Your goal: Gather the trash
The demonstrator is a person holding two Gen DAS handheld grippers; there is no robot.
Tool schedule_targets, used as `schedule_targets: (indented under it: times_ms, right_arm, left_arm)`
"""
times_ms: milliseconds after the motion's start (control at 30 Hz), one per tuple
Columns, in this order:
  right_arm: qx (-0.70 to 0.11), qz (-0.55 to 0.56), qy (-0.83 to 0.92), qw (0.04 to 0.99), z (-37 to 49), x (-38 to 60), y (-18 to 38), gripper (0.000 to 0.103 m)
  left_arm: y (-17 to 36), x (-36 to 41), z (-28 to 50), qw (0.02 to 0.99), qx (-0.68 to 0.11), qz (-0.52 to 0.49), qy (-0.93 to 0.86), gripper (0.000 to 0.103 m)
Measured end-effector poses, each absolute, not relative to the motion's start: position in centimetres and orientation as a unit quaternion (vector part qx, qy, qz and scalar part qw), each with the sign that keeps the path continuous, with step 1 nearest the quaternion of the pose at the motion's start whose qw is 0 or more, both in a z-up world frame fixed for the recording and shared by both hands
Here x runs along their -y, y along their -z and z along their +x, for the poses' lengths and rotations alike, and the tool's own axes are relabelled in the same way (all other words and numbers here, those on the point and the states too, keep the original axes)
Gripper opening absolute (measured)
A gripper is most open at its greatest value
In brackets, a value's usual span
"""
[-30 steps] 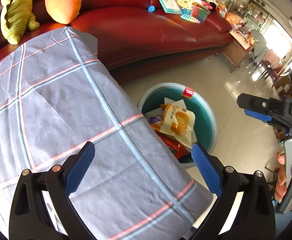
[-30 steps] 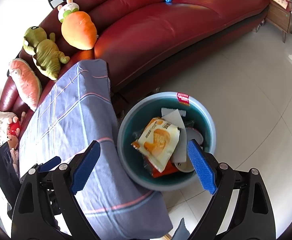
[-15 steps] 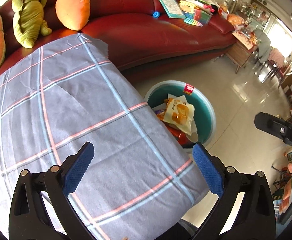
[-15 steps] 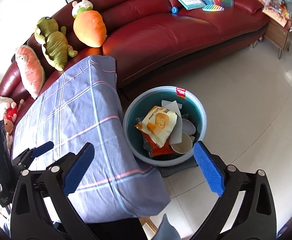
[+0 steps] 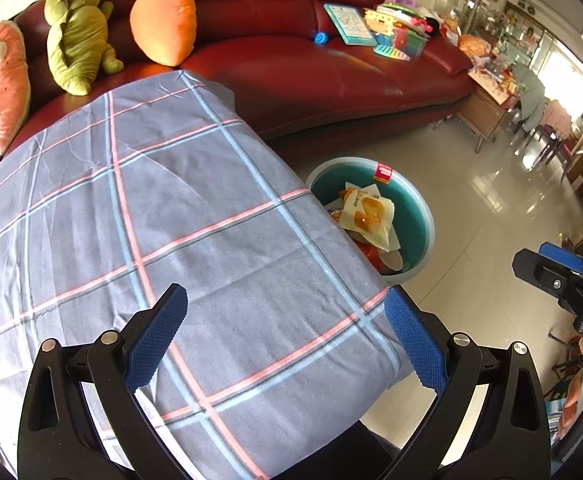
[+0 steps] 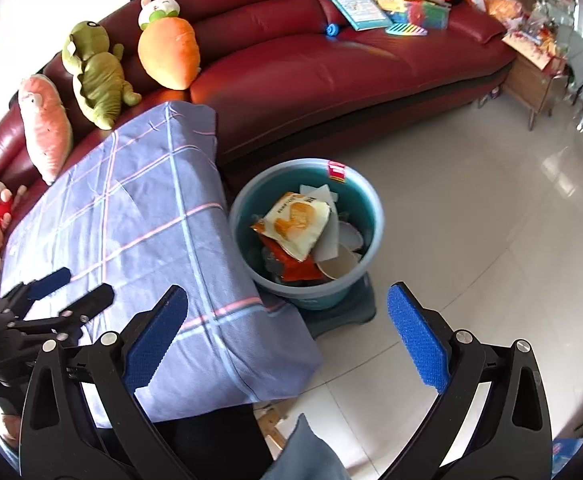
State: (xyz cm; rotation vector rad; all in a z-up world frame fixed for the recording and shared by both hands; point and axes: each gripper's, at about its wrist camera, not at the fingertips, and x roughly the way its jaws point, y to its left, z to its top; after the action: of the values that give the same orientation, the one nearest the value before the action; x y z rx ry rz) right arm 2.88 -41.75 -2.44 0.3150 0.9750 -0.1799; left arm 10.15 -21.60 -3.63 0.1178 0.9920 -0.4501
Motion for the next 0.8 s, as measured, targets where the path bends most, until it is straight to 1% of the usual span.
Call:
schedule_targets:
  times_ms: [67,200,433,800]
  right_arm:
    - [-0.469,0.154,0.084,0.866,2.7,41.5,2.7,0.096]
    - [-0.474,0.123,0.092,0.867,2.7,40.4,3.0,0.096]
    - [-0.479,0.098,0.086,0.868,3.0,39.0,3.8,0.096]
    - [-0.493,0.113,0.079,0.859,3.6,39.2,5.0,0.096]
  left_arm:
    - [3.5,21.2,9.9,0.855,-0.470,0.054,0.211,0.099]
    - [3.7,20.4,9.3,0.857,-0.471,0.049,0.203,0.099]
    - [4.4,19.7,9.1,0.858,-0.473,0.050,0.192,0.099]
    - [5.5,19.7,10.0,0.854,-0.483,0.044,0.186,0.099]
